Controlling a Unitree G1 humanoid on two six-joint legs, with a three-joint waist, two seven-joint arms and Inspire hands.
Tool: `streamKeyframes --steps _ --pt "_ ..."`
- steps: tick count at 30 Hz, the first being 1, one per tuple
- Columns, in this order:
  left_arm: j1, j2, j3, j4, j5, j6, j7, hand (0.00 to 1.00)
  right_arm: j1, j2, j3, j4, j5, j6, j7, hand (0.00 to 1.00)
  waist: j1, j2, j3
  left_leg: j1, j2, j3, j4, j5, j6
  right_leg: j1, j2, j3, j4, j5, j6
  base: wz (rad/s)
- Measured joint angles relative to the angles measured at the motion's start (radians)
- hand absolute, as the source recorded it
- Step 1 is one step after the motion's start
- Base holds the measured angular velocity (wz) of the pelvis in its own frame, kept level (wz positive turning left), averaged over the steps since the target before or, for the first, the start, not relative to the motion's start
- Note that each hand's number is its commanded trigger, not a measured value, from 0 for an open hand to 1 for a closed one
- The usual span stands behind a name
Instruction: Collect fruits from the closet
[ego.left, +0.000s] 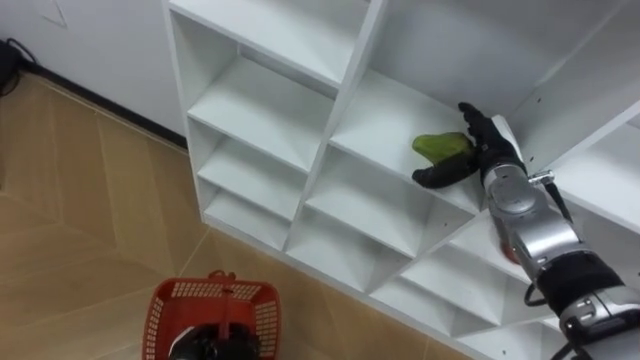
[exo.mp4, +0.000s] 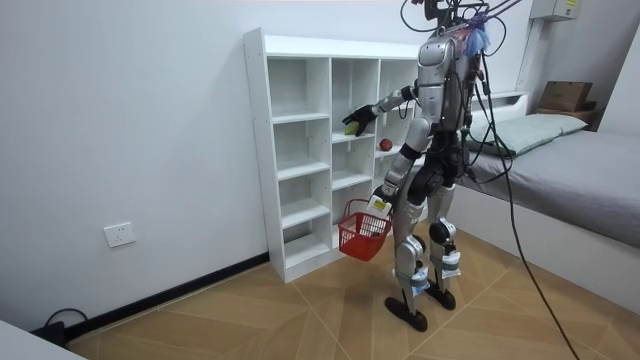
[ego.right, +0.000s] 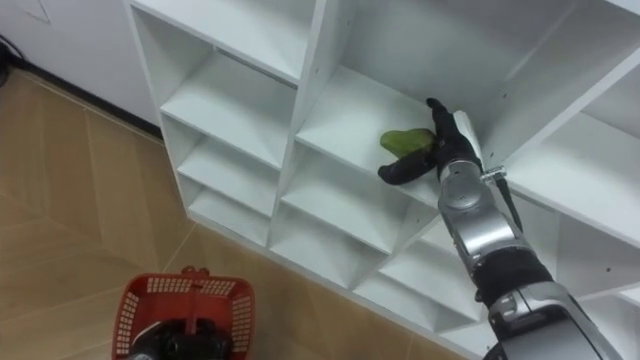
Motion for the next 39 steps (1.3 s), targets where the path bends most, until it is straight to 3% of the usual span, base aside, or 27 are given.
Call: streamKeyframes --steps 10,11,12,14,15,24,30,39 --pt "0.000 0.000 0.001 0.007 0.000 0.004 0.000 1.00 -0.008 0.000 -0.008 0.055 0.005 -0.022 0.058 0.00 0.001 0.008 -0.0017 0.016 0.001 0.001 -0.012 0.000 -0.001 0.014 0.000 -0.006 -0.001 0.000 0.000 0.02" --pt "0.000 0.000 0.001 0.007 0.000 0.004 0.000 1.00 -0.008 0.000 -0.008 0.058 0.005 -0.023 0.059 0.05 0.002 0.009 -0.0022 0.016 0.001 0.001 -0.012 0.000 -0.001 0.014 0.000 -0.006 -0.001 0.000 0.000 0.00" --pt "0.001 0.000 0.001 0.007 0.000 0.004 0.000 1.00 -0.009 0.000 -0.011 0.061 0.004 -0.027 0.063 0.49 0.003 0.009 -0.0023 0.016 0.001 0.001 -0.012 0.000 -0.001 0.013 0.000 -0.006 -0.001 0.000 0.000 0.00" --pt "0.001 0.001 0.002 0.007 0.001 0.007 0.000 1.00 -0.009 0.000 -0.020 0.068 0.004 -0.033 0.074 0.92 0.003 0.009 -0.0027 0.016 0.001 0.001 -0.010 0.001 -0.001 0.014 0.000 -0.007 -0.001 0.000 0.000 0.00" --pt "0.001 0.001 0.004 0.006 0.001 0.008 0.000 1.00 -0.009 0.000 -0.022 0.069 0.004 -0.033 0.075 1.00 0.003 0.009 -0.0028 0.016 0.001 0.001 -0.009 0.001 -0.001 0.014 0.000 -0.007 -0.001 0.000 0.000 0.00" --pt "0.002 0.000 0.021 0.006 0.002 0.018 0.001 1.00 -0.015 0.000 -0.065 0.075 -0.018 -0.040 0.054 1.00 0.004 0.007 -0.0046 0.015 0.001 -0.005 -0.005 0.001 0.000 0.016 0.000 -0.007 -0.001 0.001 0.001 0.01" --pt "0.002 0.001 0.020 0.009 0.002 0.018 0.003 1.00 -0.015 0.003 -0.073 0.087 0.012 -0.039 0.056 1.00 0.005 0.008 -0.0048 0.016 0.001 -0.005 -0.003 0.001 0.000 0.017 -0.001 0.017 -0.003 0.001 0.001 0.00" --pt "0.003 0.000 0.021 0.013 0.001 0.018 0.003 1.00 -0.015 0.005 -0.073 0.091 0.078 -0.027 0.083 1.00 0.003 0.011 -0.0042 0.015 0.001 -0.005 -0.003 0.001 0.000 0.017 0.000 0.017 -0.002 0.001 0.001 0.00"
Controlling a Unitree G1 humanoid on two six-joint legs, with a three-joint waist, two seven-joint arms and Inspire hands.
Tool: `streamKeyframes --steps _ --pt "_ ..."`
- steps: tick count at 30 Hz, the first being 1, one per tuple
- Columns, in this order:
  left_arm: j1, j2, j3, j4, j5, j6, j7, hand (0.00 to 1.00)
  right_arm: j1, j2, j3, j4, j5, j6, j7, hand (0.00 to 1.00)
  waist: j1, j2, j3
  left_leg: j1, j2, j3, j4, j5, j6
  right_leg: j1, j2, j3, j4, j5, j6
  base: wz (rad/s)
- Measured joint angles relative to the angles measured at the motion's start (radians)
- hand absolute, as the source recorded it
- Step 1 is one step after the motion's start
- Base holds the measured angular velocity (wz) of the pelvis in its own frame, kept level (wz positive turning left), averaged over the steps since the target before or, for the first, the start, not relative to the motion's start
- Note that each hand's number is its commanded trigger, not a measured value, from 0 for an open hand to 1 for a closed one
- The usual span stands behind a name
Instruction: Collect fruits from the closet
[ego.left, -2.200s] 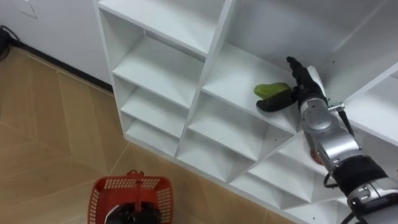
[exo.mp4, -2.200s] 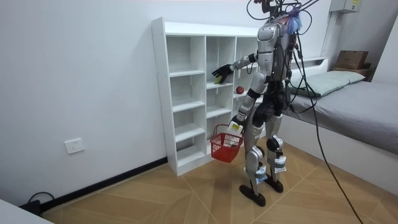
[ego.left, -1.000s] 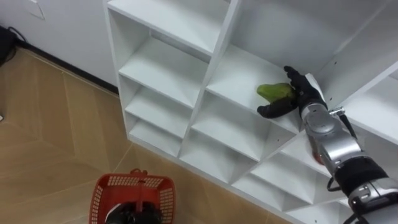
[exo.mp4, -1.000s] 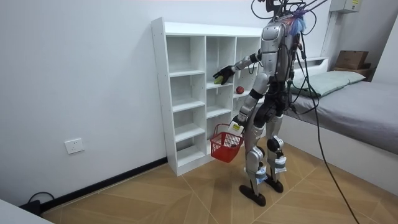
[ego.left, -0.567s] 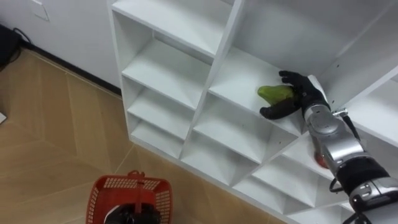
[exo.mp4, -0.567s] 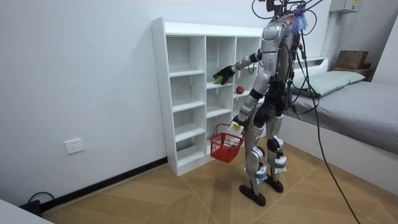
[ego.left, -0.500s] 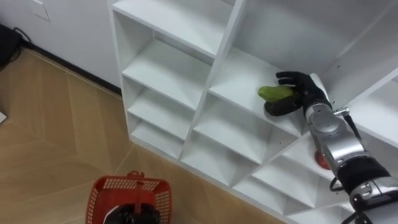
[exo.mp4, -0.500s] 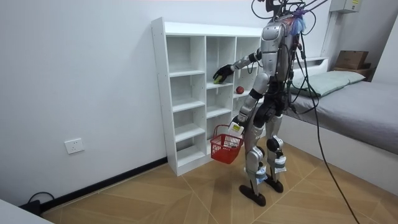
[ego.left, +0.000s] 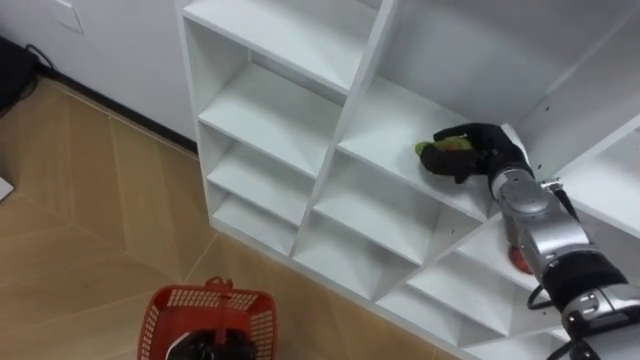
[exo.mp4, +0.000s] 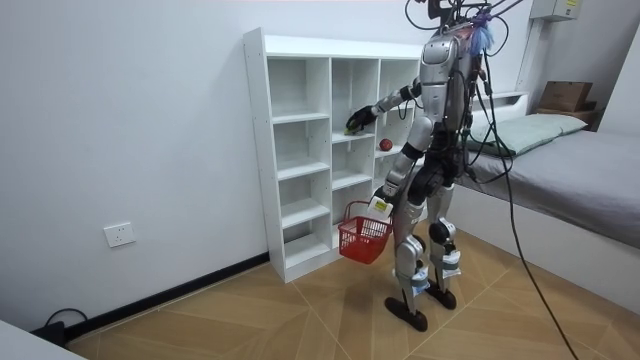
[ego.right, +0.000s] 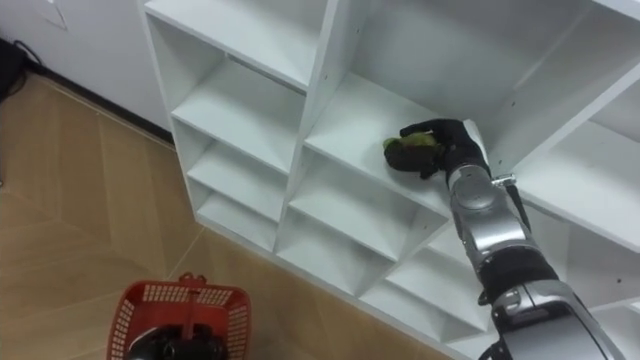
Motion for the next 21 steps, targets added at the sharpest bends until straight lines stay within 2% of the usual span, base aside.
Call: streamKeyframes --steps 7,10,15,17,19,21 --pt "0.000 -0.002 0.000 0.009 0.001 0.000 0.000 1.00 0.000 0.001 0.000 0.000 0.005 0.001 0.005 1.00 0.001 0.005 -0.0006 0.001 0.001 0.005 -0.002 0.000 0.000 -0.002 0.000 0.007 0.000 0.000 0.000 0.00" --pt "0.000 -0.002 -0.002 0.009 -0.001 0.000 0.000 1.00 0.003 0.010 0.000 -0.009 0.002 0.001 0.000 1.00 0.000 0.005 -0.0007 0.004 0.001 0.010 -0.004 0.000 0.001 -0.003 0.002 0.026 0.000 0.000 0.000 -0.06" --pt "-0.003 -0.010 0.006 0.007 -0.001 0.000 0.020 1.00 0.076 0.043 -0.002 -0.143 0.003 0.015 -0.026 1.00 -0.033 0.012 -0.0041 0.008 0.001 0.025 -0.007 0.000 0.001 -0.003 0.003 0.040 -0.001 0.001 0.001 -0.05" --pt "-0.002 -0.035 0.013 0.007 0.000 0.000 0.041 1.00 0.134 0.060 -0.003 -0.207 0.002 0.007 -0.028 1.00 -0.039 0.032 -0.0086 0.034 0.001 0.040 -0.015 0.000 0.001 0.013 0.002 0.061 -0.001 0.002 0.003 -0.16" --pt "0.000 -0.045 0.019 0.007 -0.002 -0.001 0.041 1.00 0.184 0.073 -0.004 -0.262 0.002 0.009 -0.022 1.00 -0.059 0.051 -0.0135 0.053 0.002 0.041 -0.023 0.000 0.002 0.027 0.000 0.064 -0.001 0.002 0.003 -0.08" --pt "0.002 -0.057 0.019 0.007 -0.002 -0.001 0.041 1.00 0.250 0.079 -0.003 -0.341 0.002 0.008 -0.011 1.00 -0.056 0.061 -0.0183 0.072 0.008 0.063 -0.039 0.000 0.002 0.029 0.000 0.084 -0.001 0.001 0.005 -0.29"
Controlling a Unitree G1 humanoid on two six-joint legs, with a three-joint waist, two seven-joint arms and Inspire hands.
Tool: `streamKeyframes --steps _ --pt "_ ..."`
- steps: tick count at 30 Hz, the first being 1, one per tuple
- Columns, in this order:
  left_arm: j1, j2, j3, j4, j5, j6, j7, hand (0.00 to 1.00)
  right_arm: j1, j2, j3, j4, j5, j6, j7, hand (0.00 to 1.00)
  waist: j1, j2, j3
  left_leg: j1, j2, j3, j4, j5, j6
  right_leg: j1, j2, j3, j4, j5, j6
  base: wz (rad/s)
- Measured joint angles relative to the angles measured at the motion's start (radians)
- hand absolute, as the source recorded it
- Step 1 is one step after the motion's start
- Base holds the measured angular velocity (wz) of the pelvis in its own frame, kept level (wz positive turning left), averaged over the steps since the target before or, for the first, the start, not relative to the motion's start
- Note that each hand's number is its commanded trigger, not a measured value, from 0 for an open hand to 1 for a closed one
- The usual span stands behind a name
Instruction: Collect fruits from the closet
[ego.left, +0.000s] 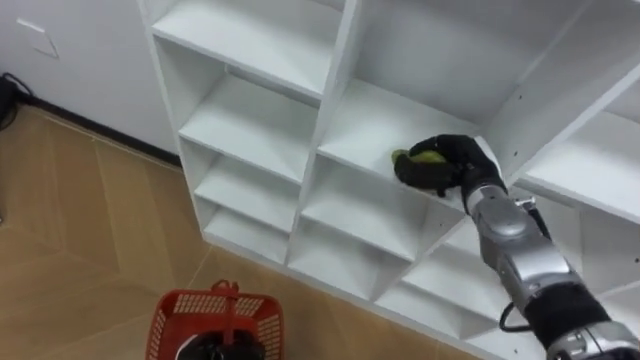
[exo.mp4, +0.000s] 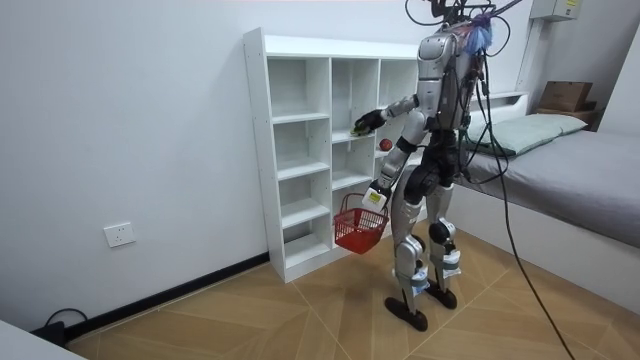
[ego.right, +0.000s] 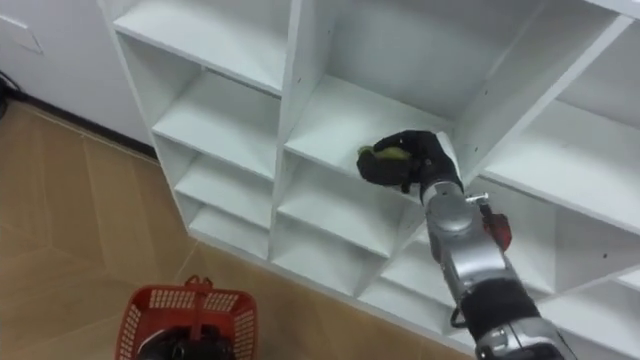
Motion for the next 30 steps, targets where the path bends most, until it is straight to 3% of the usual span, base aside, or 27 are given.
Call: streamKeyframes --steps 3,8,11,16,22,30 --pt "0.000 -0.006 -0.004 -0.023 -0.001 -0.003 0.008 1.00 0.079 0.008 0.022 -0.070 0.003 -0.003 0.015 1.00 -0.011 0.013 0.0011 0.011 0.008 0.021 -0.005 0.000 0.000 0.002 0.002 0.001 0.000 0.000 0.001 -0.23" --pt "0.002 -0.032 -0.015 -0.069 -0.001 -0.016 0.027 1.00 0.197 0.037 0.023 -0.177 0.001 0.000 0.014 1.00 -0.049 0.046 0.0004 0.022 0.015 0.056 -0.012 0.000 0.000 -0.007 0.005 0.040 0.004 0.004 0.000 -0.21" --pt "0.003 -0.041 -0.013 -0.080 0.001 -0.019 0.027 1.00 0.216 0.047 0.023 -0.191 -0.006 0.000 0.016 1.00 -0.054 0.056 -0.0016 0.034 0.024 0.085 -0.025 0.000 0.000 -0.015 0.011 0.072 0.005 0.011 -0.002 -0.34" --pt "0.003 -0.048 -0.016 -0.097 0.003 -0.019 0.028 1.00 0.256 0.061 0.021 -0.285 -0.082 0.000 0.028 1.00 -0.062 0.059 -0.0017 0.036 0.025 0.110 -0.030 0.000 -0.001 -0.024 0.016 0.085 0.006 0.013 -0.005 -0.12" --pt "0.003 -0.051 -0.064 -0.097 0.001 -0.020 0.049 1.00 0.277 0.088 0.069 -0.295 -0.108 -0.001 0.053 1.00 -0.080 0.088 -0.0018 0.050 0.029 0.125 -0.044 0.000 -0.001 -0.023 0.014 0.101 0.004 0.013 -0.004 -0.07" --pt "0.009 -0.058 -0.076 -0.099 0.001 -0.022 0.092 1.00 0.348 0.089 0.080 -0.286 -0.109 -0.001 0.060 1.00 -0.084 0.100 0.0028 0.067 0.030 0.136 -0.057 -0.001 -0.001 -0.017 0.016 0.112 0.003 0.013 -0.004 -0.05"
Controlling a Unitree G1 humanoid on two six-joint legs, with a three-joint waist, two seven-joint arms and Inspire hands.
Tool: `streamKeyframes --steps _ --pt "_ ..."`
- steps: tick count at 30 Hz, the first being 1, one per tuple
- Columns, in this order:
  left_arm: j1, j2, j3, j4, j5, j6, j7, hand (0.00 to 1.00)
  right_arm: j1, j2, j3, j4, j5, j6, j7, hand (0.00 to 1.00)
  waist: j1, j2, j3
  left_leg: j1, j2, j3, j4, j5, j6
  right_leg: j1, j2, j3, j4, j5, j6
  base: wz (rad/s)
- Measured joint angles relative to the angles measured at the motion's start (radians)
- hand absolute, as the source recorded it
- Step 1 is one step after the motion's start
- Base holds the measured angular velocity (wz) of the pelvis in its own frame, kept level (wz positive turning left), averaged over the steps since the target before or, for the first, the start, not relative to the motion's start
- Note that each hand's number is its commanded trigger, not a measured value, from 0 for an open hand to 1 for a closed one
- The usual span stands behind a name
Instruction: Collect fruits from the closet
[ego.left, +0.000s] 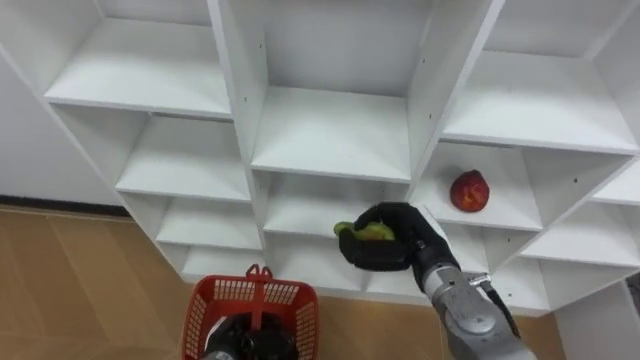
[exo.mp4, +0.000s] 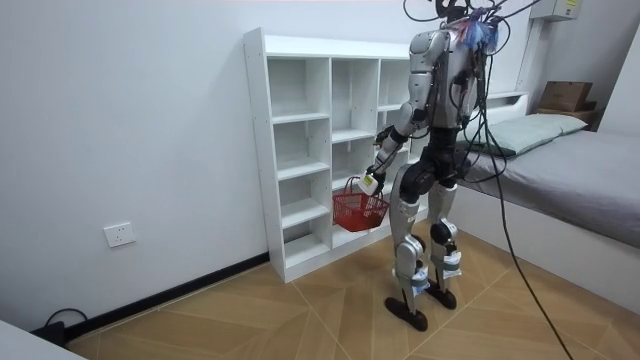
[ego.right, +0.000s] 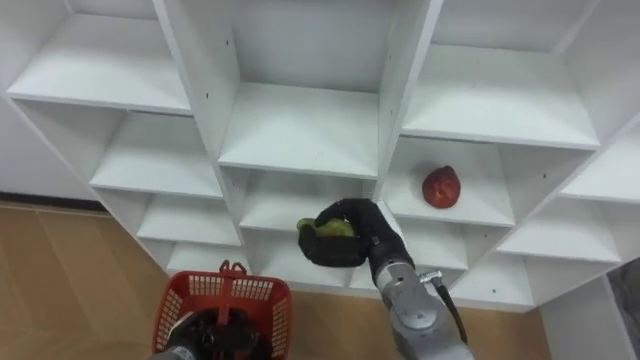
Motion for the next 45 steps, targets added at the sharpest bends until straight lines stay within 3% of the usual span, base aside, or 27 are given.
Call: streamKeyframes --steps 4,7,24,32,45 --pt "0.000 0.005 -0.009 -0.013 0.001 -0.012 0.003 1.00 0.013 -0.002 0.001 0.023 -0.028 -0.001 0.001 1.00 -0.003 0.014 0.0064 -0.004 0.002 0.001 0.001 0.000 0.000 -0.006 0.000 0.001 0.003 0.000 0.000 0.00" --pt "0.000 0.005 -0.011 -0.014 0.001 -0.025 -0.003 1.00 0.015 -0.002 0.001 0.051 -0.052 -0.002 0.008 1.00 -0.004 0.018 0.0054 -0.016 0.003 0.006 0.002 0.000 0.000 -0.027 0.001 0.002 0.017 0.000 0.000 -0.06" --pt "-0.006 0.019 -0.011 -0.018 0.010 -0.025 -0.015 1.00 0.016 0.002 0.000 0.164 -0.062 -0.002 0.027 1.00 -0.023 0.015 0.0034 -0.041 0.009 0.025 0.011 0.000 0.000 -0.061 0.003 0.019 0.025 0.001 -0.001 -0.04" --pt "-0.006 0.023 -0.019 -0.010 0.007 -0.028 -0.050 1.00 -0.013 0.002 -0.001 0.279 -0.037 -0.034 0.019 1.00 -0.021 0.046 0.0001 -0.072 0.011 0.027 0.015 0.001 0.000 -0.095 0.003 0.016 0.033 0.002 -0.004 -0.01" --pt "-0.012 0.021 -0.034 -0.017 0.067 -0.028 -0.074 1.00 -0.075 0.011 0.003 0.330 -0.004 -0.041 0.032 1.00 -0.022 0.045 0.0006 -0.091 0.011 0.024 0.015 0.001 0.000 -0.112 0.001 -0.005 0.031 0.003 -0.004 0.00"
